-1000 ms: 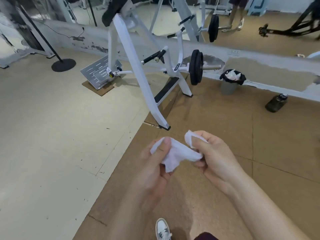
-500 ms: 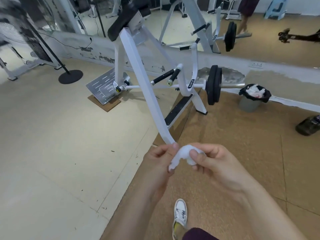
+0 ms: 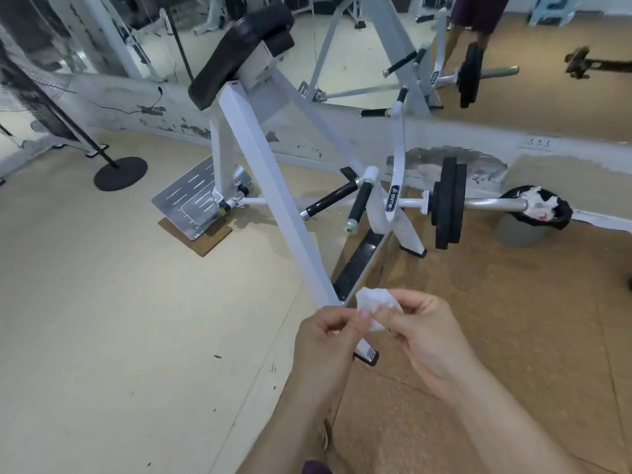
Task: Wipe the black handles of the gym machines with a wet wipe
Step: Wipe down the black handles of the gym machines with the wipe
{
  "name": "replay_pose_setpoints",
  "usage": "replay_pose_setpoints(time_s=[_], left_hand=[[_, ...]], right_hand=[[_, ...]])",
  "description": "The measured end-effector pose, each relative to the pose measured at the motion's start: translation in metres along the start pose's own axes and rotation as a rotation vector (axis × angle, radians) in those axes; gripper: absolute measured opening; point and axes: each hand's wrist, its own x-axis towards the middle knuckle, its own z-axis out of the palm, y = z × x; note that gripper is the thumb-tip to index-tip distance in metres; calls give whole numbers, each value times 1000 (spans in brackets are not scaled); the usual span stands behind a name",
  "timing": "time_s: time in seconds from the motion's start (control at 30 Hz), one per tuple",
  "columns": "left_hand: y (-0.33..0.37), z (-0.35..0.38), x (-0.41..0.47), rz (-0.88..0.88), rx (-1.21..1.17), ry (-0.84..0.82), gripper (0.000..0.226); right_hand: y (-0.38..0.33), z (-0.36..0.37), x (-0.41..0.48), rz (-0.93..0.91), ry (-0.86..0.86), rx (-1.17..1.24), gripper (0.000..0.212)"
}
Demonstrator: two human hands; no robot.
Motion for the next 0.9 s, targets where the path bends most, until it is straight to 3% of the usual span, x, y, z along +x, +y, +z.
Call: replay_pose_setpoints(time_s=[0.23, 0.33, 0.4, 0.53, 0.7, 0.83, 0.9], left_hand=[[-2, -21, 164, -70, 16, -47, 9], [-8, -20, 224, -128, 1, -85, 6], [-17, -15, 258, -143, 30, -127, 7], [-46, 2, 316, -124, 128, -127, 13], [-84, 24, 366, -37, 257, -2, 16], [-102, 30, 376, -83, 208, 39, 14], [-105, 31, 377, -108, 163, 73, 10]], right_hand=[[-2, 18, 144, 62, 259, -139, 15], [5, 12, 196, 70, 369, -196, 29], [10, 7, 229, 74, 422, -243, 27], [28, -5, 292, -49, 466, -440, 20], [72, -18, 353, -193, 470, -696, 17], [81, -24, 354, -336, 445, -940, 13], [76, -24, 355, -324, 375, -968, 20]])
